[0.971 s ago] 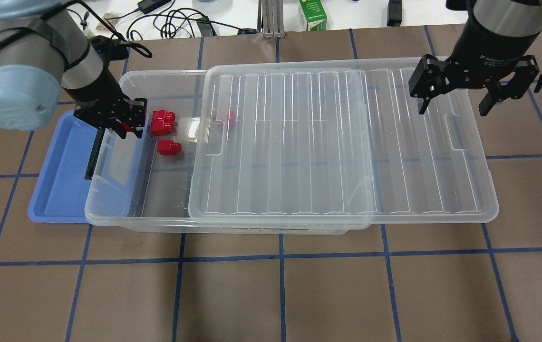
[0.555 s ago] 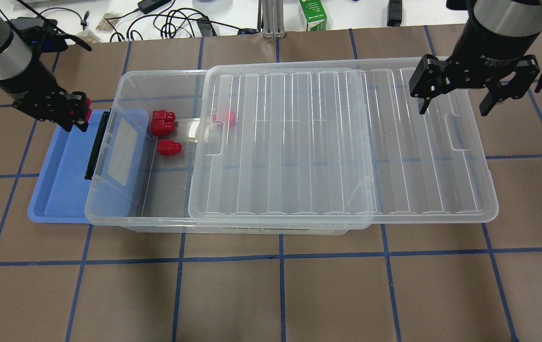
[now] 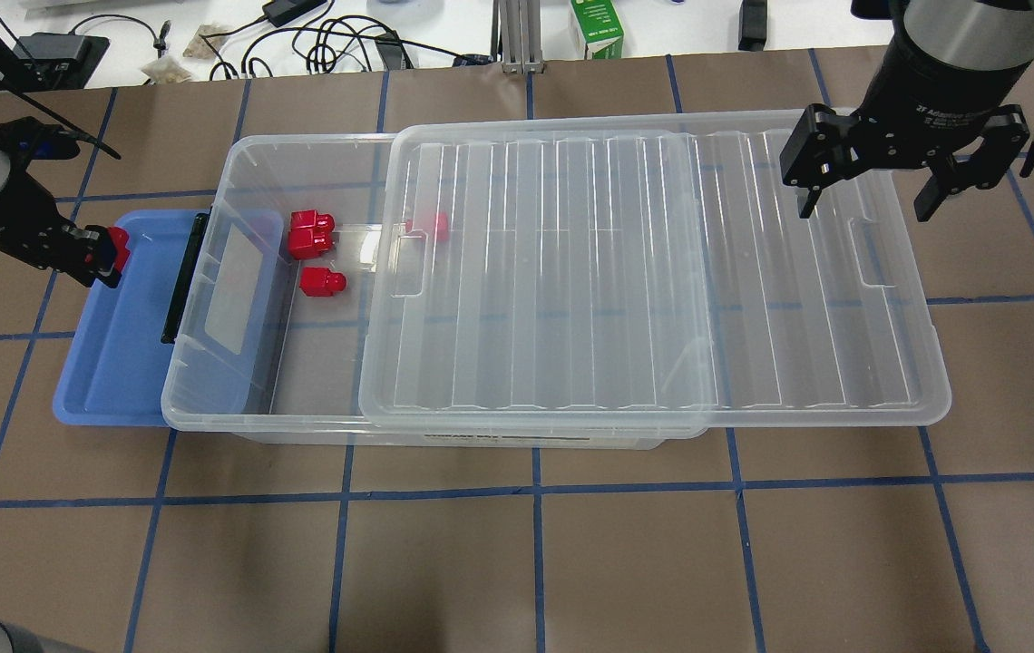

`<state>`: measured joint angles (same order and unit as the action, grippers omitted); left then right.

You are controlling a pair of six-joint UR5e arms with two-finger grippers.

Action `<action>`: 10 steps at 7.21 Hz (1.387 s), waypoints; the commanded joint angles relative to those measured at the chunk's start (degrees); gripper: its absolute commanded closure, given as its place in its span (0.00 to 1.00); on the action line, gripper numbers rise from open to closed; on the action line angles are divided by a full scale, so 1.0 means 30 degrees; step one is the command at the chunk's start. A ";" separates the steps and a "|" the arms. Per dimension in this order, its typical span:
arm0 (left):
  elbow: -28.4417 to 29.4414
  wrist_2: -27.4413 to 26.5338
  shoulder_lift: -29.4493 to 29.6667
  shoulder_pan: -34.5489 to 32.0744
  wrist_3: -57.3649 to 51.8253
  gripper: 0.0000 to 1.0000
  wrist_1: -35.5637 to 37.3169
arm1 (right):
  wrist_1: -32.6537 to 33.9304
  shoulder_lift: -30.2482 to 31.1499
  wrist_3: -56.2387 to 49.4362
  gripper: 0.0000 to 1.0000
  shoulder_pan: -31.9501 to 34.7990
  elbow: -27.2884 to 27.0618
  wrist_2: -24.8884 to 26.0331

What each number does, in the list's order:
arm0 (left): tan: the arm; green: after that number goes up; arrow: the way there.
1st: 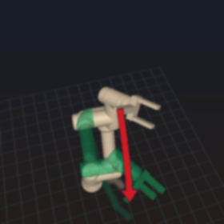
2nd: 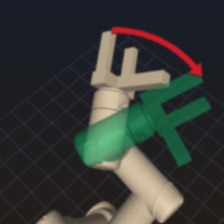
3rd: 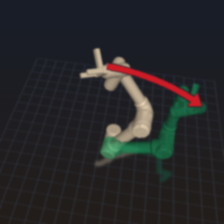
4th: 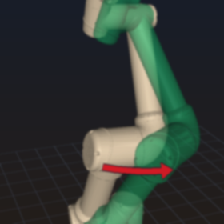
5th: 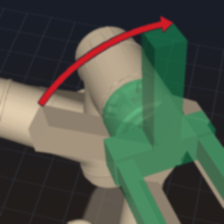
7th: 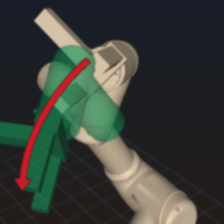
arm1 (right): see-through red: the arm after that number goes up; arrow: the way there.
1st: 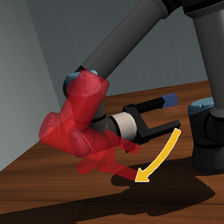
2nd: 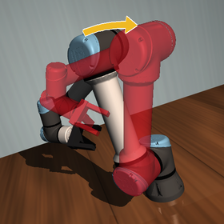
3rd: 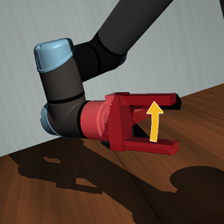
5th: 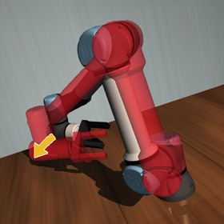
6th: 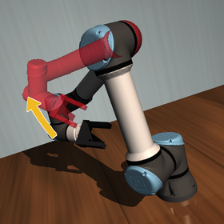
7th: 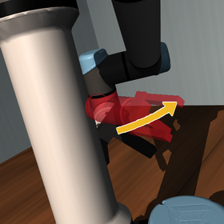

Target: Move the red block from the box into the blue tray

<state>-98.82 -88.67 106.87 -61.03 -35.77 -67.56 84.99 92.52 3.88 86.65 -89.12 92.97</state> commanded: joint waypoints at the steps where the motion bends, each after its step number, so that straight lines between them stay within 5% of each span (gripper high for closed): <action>1: -0.1273 -0.0003 0.1694 0.0391 -0.0237 1.00 0.2765 | 0.0001 -0.0020 -0.0033 0.00 0.0002 0.0000 0.0036; 4: -0.1482 -0.0003 0.2461 0.0391 -0.0061 1.00 0.3154 | 0.0001 -0.0020 -0.0004 0.00 0.0002 -0.0029 0.0007; 5: -0.1482 -0.0003 0.2579 0.0391 -0.0060 0.90 0.3126 | 0.0001 -0.0020 -0.0004 0.00 0.0002 -0.0030 0.0036; 6: -0.1424 -0.0061 0.2667 0.0391 -0.0060 0.24 0.3154 | 0.0001 -0.0020 -0.0004 0.00 0.0002 -0.0030 0.0007; 7: -0.1192 -0.0091 0.2610 0.0391 -0.0060 0.04 0.3097 | -0.0028 -0.0020 -0.0004 0.00 0.0002 -0.0030 0.0036; 10: 0.0237 -0.0093 -0.0103 0.0011 0.0465 0.04 -0.0221 | 0.0001 0.0039 -0.0004 0.00 0.0002 -0.0264 0.0036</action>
<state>-100.58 -89.26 110.32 -60.61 -35.04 -62.18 84.98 92.56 3.87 86.66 -89.79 93.05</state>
